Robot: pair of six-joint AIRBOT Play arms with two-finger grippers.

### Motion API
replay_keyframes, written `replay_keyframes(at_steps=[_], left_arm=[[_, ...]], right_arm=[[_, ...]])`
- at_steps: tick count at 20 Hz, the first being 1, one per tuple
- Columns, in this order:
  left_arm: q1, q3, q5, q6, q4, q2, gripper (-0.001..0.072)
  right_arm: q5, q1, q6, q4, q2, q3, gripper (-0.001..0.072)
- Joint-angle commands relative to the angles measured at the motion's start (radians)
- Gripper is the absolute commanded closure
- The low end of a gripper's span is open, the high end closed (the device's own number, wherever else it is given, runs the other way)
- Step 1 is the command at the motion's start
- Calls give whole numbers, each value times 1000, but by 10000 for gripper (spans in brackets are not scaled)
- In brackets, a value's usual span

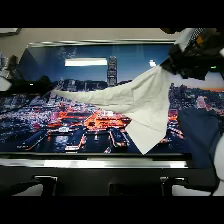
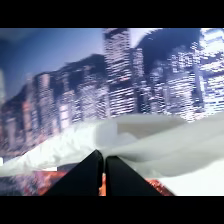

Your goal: Fold the clothes and pants, and hang the long-sleeved shirts on hangers.

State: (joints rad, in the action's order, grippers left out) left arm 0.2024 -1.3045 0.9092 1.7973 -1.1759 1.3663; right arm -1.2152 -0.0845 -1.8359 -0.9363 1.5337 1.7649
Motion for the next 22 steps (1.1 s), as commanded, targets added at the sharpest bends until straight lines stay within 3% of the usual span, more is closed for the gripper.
replay_keyframes(at_steps=[1,4,5,6,7,9,12,15,17,19,22], left_arm=[[-74,-39,-174,69,26,229,692],[-86,-72,-165,57,83,303,684],[-84,-72,-153,53,96,304,567],[-77,-76,-114,35,97,299,255],[-66,-88,-46,-26,103,292,-1],[-37,-95,121,-160,156,259,-13],[-57,-24,233,-210,240,157,-13],[-153,147,182,-170,292,38,-13],[-251,270,117,-156,435,-11,-12],[-389,347,29,-156,589,-13,-13],[-612,372,-111,-115,644,33,-13]], right_arm=[[176,39,-39,5,214,-3,686],[248,40,-40,28,287,-3,686],[247,40,-39,28,296,-3,686],[241,40,-37,22,300,-3,686],[232,40,-26,22,299,-3,686],[213,39,-24,0,290,-3,686],[166,39,-24,-31,277,-3,686],[119,39,-25,-57,261,-3,686],[100,39,-24,-74,249,-3,686],[79,39,-24,-81,238,-3,686],[35,39,-24,-83,236,-3,686]])
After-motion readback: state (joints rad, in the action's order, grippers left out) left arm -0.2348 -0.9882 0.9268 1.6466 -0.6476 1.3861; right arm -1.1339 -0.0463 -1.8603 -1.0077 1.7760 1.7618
